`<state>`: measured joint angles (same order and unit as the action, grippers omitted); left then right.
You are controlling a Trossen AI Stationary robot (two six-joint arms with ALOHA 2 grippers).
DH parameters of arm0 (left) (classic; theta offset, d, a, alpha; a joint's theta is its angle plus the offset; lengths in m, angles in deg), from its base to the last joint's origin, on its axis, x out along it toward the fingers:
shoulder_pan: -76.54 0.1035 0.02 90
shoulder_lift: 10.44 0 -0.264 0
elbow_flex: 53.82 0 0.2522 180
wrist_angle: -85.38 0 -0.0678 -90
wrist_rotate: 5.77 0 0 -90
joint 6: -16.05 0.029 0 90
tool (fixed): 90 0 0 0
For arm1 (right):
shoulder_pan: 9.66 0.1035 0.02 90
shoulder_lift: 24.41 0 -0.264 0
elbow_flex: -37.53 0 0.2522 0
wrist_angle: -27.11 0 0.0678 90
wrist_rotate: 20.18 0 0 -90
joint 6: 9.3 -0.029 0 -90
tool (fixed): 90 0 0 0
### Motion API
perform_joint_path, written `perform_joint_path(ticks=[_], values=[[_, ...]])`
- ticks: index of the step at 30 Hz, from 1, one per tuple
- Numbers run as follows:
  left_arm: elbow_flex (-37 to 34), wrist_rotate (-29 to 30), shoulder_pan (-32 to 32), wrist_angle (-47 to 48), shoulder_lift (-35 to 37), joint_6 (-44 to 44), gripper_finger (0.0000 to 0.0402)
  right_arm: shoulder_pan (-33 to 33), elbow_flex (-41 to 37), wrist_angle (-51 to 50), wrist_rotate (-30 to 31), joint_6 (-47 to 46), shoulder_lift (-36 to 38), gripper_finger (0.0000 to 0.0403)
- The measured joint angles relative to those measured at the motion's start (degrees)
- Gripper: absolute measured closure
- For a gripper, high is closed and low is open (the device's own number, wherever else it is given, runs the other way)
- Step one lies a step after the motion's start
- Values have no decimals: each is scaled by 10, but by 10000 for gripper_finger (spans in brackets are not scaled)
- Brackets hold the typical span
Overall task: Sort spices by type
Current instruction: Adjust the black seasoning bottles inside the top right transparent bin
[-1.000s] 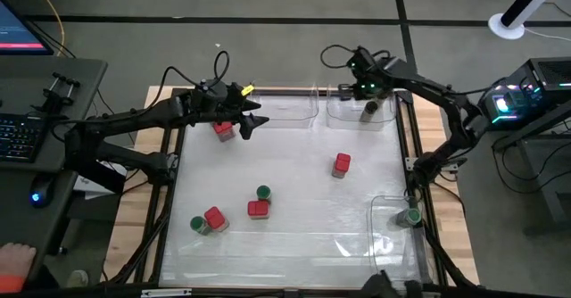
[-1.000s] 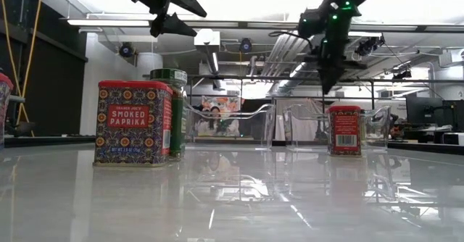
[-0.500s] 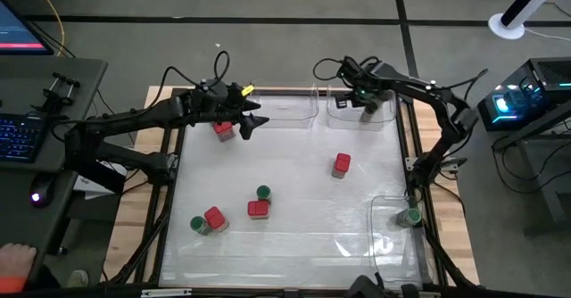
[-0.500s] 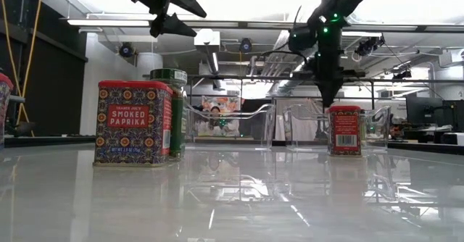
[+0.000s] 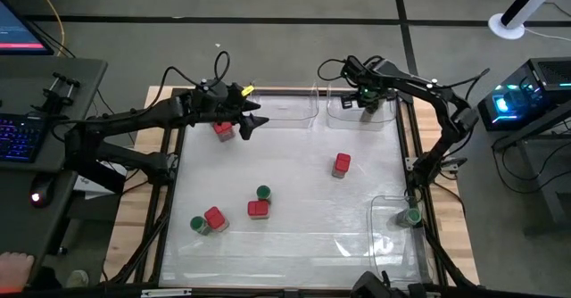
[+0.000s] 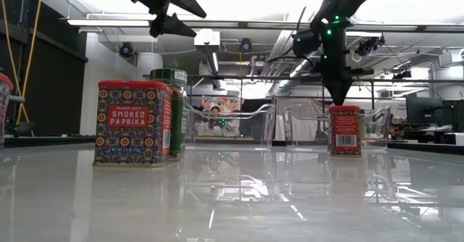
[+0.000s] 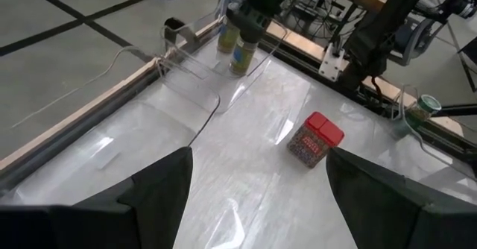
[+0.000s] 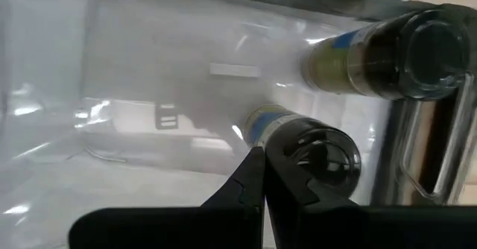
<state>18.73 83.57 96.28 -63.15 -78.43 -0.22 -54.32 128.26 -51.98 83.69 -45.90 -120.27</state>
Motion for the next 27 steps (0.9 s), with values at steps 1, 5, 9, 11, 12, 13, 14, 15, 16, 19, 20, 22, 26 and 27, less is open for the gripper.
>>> perform_joint_path(ticks=[1,5,9,11,12,13,14,15,16,19,20,22,26,27], values=[[0,0,0,4,0,0,106,0,0,7,-9,0,0,403],[0,0,0,11,0,5,106,4,0,27,-18,-4,-4,403],[0,0,0,11,0,5,106,5,0,21,-26,-5,-30,403],[0,0,0,11,0,6,106,4,0,21,-22,1,-40,403],[0,0,0,11,0,5,106,4,0,21,-21,6,-43,403],[0,0,0,11,0,5,106,4,0,21,-20,8,-47,403],[0,0,0,11,0,5,106,4,0,20,-19,10,-49,403],[0,0,0,11,0,5,106,4,0,16,-14,10,-51,403],[0,0,0,11,0,5,106,4,0,14,-3,11,-52,403],[0,0,0,11,0,5,106,3,0,9,23,25,-52,403],[0,0,0,11,0,5,106,2,0,5,27,28,-52,403],[0,0,0,11,0,5,106,-2,0,-7,30,36,-52,403],[0,0,0,11,0,5,106,-10,0,-26,49,50,-52,403],[0,0,0,11,0,5,106,-12,0,-29,55,55,-52,403]])
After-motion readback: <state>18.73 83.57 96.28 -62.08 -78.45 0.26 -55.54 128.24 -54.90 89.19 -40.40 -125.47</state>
